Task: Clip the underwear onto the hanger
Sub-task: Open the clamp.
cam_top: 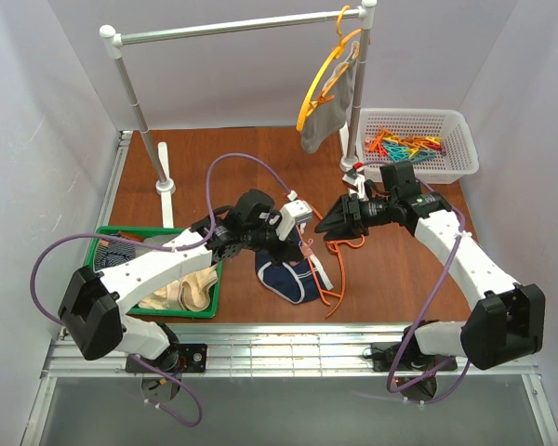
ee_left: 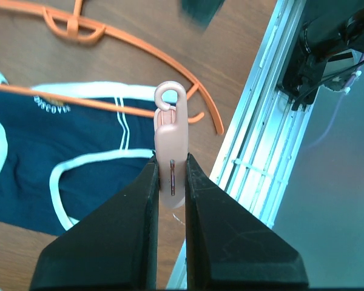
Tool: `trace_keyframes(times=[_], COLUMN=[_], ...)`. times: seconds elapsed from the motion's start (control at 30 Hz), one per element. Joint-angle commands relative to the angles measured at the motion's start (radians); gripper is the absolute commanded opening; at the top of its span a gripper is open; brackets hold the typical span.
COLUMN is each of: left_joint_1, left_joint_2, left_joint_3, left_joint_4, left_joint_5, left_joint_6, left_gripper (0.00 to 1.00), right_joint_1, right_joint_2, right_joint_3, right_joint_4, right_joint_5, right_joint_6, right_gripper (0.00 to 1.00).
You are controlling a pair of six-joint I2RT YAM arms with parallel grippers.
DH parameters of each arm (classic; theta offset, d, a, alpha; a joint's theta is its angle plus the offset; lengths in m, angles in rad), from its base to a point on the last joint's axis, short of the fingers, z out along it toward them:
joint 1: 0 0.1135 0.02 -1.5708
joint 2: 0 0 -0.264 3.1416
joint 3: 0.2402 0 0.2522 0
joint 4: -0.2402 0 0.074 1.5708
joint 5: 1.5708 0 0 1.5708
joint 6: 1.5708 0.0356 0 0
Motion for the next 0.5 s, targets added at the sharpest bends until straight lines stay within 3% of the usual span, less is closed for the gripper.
trace_keyframes(times=[0.0,0.47], left_joint_1=[-0.034,-0.089], left_joint_2=[0.019,0.060], left_joint_3=[0.063,0.123], left_joint_4=[-0.026,0.001], left_joint_5=[-0.058,-0.043], left_joint_6=[0.047,0.030], left_gripper=[0.04,0.03], right_joint_1=[0.008,0.018], right_joint_2=[0.018,0.045], right_joint_3=[-0.042,-0.116], right_joint_4=[-0.025,-0.023], right_joint_5=[-0.029,0.031], right_joint_6=[-0.013,-0.080], right_gripper=[0.62,0.59])
